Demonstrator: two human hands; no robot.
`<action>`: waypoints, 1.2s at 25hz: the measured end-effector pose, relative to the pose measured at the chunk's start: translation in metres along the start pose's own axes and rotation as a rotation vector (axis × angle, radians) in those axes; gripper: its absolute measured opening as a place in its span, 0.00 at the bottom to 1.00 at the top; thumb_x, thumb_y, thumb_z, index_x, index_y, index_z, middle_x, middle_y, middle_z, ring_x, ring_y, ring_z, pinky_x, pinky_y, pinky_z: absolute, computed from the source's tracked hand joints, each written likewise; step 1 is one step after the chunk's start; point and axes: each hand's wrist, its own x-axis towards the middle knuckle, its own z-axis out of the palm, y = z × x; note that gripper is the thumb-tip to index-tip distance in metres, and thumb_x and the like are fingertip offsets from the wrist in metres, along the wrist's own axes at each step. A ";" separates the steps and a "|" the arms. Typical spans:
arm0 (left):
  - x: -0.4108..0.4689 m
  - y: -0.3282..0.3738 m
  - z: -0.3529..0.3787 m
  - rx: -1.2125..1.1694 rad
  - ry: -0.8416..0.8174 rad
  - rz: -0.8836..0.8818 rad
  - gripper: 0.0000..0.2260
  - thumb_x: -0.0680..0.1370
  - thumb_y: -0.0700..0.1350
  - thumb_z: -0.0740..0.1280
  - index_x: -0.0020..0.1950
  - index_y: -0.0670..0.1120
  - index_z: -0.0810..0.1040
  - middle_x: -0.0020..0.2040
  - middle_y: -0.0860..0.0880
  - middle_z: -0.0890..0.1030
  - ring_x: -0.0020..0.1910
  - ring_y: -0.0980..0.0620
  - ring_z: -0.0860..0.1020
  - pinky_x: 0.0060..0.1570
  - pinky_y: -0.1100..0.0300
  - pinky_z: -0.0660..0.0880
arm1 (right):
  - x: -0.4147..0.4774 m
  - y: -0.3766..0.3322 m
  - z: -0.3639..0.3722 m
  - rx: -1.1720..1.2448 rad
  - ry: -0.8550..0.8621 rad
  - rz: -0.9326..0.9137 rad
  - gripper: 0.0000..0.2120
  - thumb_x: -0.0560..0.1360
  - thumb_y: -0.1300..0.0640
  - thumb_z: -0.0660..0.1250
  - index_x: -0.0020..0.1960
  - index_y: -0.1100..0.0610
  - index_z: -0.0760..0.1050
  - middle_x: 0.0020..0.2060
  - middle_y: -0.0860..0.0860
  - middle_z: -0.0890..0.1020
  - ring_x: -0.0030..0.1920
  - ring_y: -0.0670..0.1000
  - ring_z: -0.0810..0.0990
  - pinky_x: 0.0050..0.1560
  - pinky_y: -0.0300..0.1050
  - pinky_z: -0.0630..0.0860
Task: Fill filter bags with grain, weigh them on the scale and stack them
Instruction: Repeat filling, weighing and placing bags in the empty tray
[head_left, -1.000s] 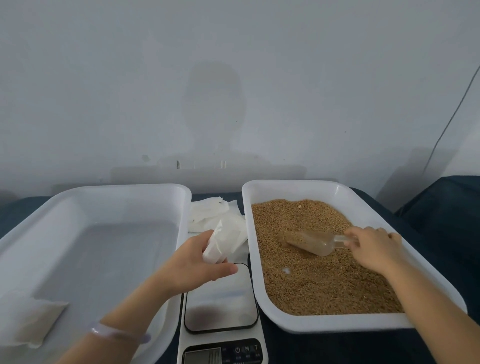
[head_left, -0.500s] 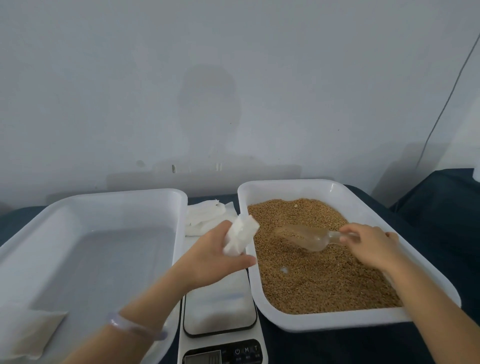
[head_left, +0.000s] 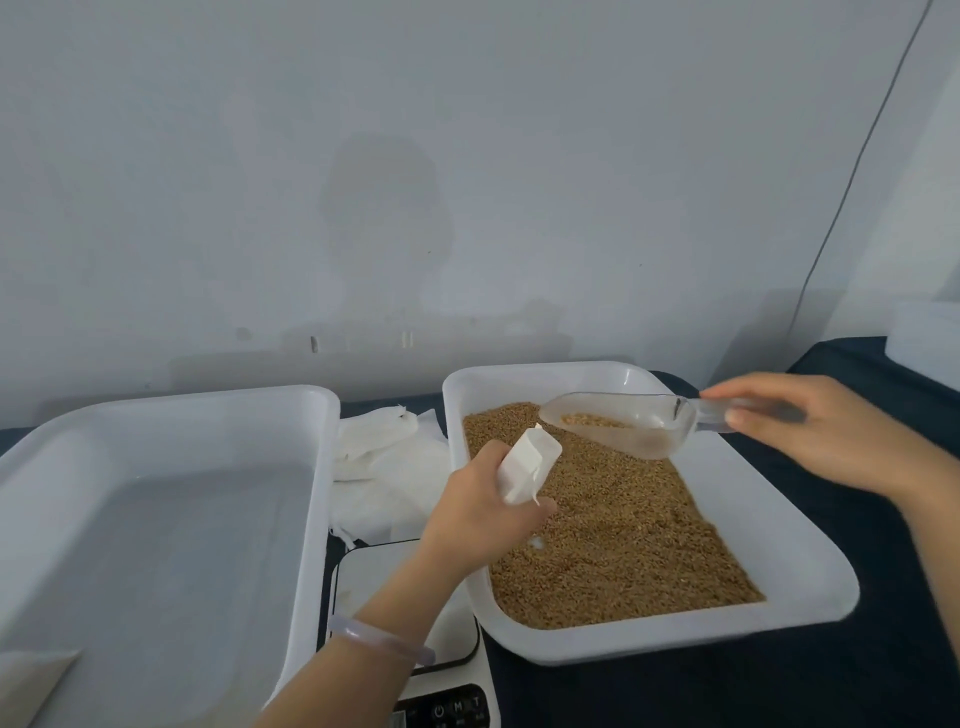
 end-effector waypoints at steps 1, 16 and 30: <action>0.000 -0.001 0.002 -0.001 0.025 0.005 0.15 0.69 0.52 0.74 0.42 0.55 0.67 0.38 0.55 0.73 0.32 0.59 0.72 0.26 0.74 0.66 | 0.000 -0.001 -0.005 -0.021 -0.020 -0.009 0.11 0.76 0.51 0.64 0.52 0.34 0.75 0.57 0.37 0.78 0.62 0.45 0.72 0.68 0.56 0.65; -0.004 -0.003 0.015 0.089 0.107 0.076 0.16 0.68 0.52 0.74 0.48 0.52 0.71 0.40 0.56 0.77 0.40 0.53 0.78 0.35 0.54 0.77 | 0.027 -0.039 -0.032 -0.517 -0.002 -0.207 0.13 0.74 0.47 0.66 0.42 0.27 0.68 0.45 0.33 0.77 0.49 0.38 0.68 0.58 0.41 0.52; -0.005 -0.009 0.014 -0.014 0.130 0.080 0.11 0.68 0.49 0.73 0.44 0.54 0.72 0.32 0.58 0.76 0.30 0.62 0.76 0.25 0.68 0.69 | 0.028 -0.039 -0.026 -0.476 0.021 -0.249 0.14 0.74 0.49 0.66 0.44 0.27 0.69 0.46 0.34 0.76 0.50 0.40 0.68 0.61 0.41 0.52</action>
